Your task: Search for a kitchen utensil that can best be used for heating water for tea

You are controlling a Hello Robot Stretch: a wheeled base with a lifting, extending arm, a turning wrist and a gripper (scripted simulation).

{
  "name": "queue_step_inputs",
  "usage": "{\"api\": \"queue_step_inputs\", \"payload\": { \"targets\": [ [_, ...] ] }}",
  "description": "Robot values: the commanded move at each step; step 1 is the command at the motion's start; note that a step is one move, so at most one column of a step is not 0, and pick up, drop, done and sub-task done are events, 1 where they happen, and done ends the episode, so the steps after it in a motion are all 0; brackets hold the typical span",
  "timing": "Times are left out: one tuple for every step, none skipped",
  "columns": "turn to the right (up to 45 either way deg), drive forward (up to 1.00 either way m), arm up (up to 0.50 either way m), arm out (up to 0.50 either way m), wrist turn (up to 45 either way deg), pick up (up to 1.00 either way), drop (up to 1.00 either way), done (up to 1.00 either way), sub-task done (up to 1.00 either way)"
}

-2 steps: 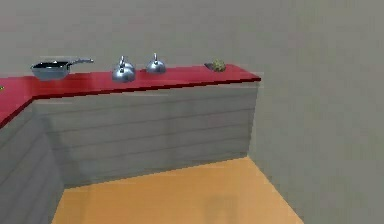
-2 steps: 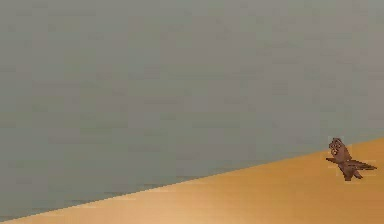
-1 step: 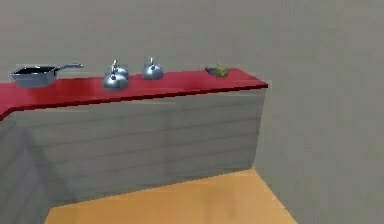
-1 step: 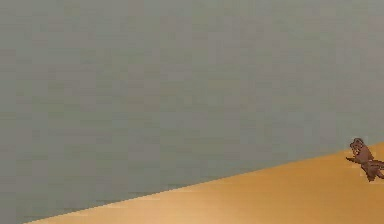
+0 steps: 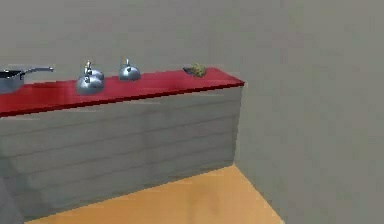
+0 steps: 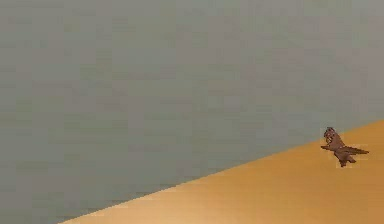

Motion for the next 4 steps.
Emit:
{"api": "queue_step_inputs", "payload": {
  "targets": [
    [0.0, 0.95, 0.0, 0.0, 0.0, 0.0, 0.0, 0.0, 0.0],
    [45.0, 0.0, 0.0, 0.0, 0.0, 0.0, 0.0, 0.0, 0.0],
    [0.0, 0.05, 0.0, 0.0, 0.0, 0.0, 0.0, 0.0, 0.0],
    [-45.0, 0.0, 0.0, 0.0, 0.0, 0.0, 0.0, 0.0, 0.0]
  ]
}}
